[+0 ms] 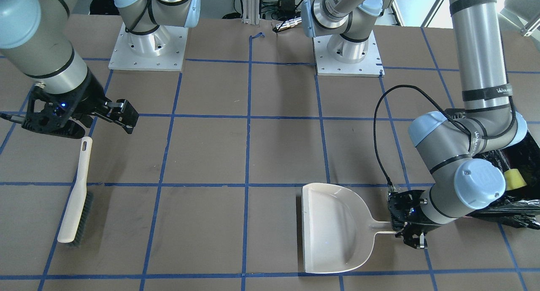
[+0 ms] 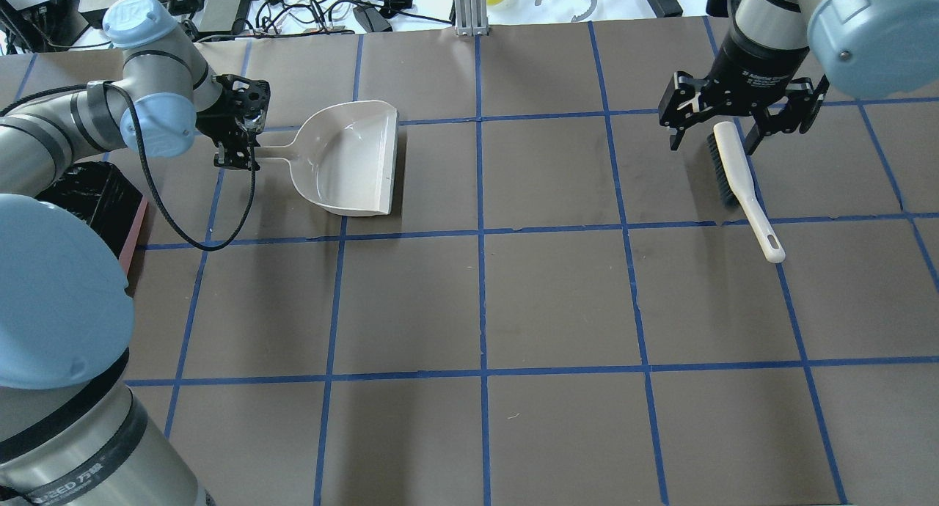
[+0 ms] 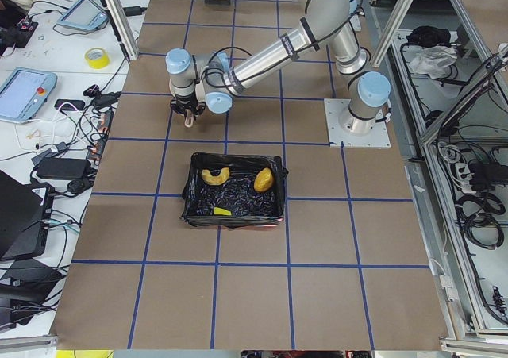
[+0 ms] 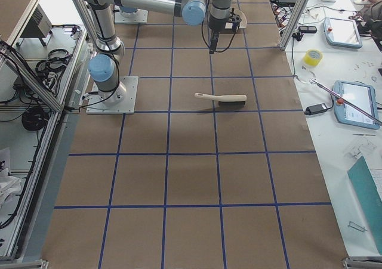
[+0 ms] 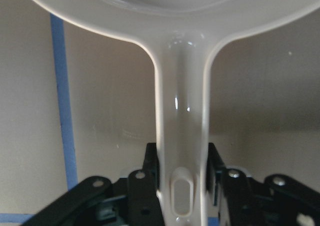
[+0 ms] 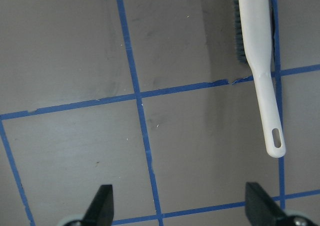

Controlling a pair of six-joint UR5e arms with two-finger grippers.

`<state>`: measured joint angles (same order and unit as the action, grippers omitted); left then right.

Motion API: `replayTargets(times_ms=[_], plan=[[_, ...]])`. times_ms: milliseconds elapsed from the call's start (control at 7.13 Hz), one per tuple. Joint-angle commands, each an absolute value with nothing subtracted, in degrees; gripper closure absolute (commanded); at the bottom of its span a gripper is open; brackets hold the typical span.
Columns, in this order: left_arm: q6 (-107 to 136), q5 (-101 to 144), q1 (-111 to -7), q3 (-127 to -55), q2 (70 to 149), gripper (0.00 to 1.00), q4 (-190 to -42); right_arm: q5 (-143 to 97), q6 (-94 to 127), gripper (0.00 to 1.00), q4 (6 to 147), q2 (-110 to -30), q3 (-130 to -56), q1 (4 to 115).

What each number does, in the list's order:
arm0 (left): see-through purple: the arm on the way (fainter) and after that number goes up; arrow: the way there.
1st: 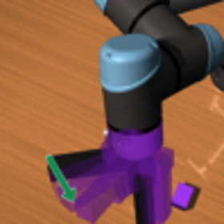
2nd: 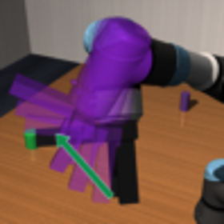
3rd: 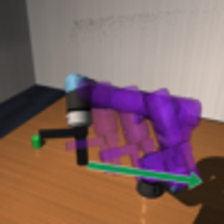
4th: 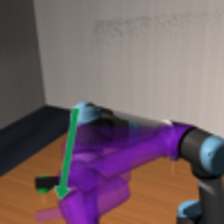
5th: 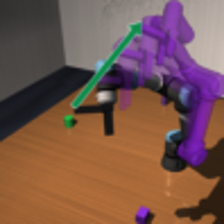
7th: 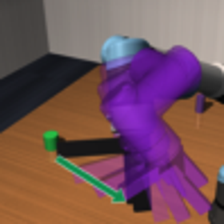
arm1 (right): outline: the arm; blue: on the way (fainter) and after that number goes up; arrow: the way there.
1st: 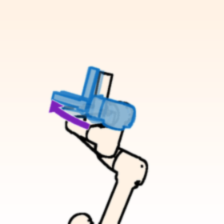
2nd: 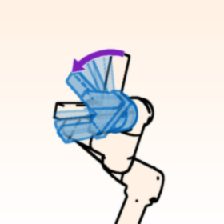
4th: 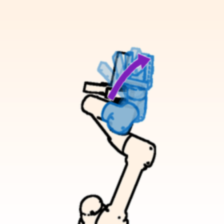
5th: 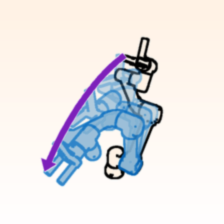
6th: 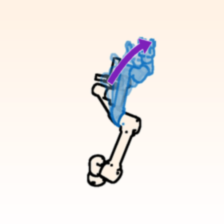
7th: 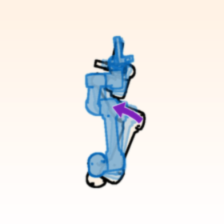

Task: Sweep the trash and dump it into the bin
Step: 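Release the brush with the right gripper and the dustpan with the left gripper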

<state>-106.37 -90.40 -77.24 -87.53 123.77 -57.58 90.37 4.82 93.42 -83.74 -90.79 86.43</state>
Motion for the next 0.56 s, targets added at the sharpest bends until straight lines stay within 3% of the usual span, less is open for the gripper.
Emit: replayTargets(times_ms=[0,421], plan=[[-108.5,-94.3,-77.9,-87.8,123.5,1.0,-57.8,90.0,6.1,0.03,93.2,-85.9,-91.0,88.9],[-105.0,-94.3,-77.9,-87.8,122.3,1.0,-57.7,86.7,6.1,0.01,93.0,-86.7,-91.1,88.9]])
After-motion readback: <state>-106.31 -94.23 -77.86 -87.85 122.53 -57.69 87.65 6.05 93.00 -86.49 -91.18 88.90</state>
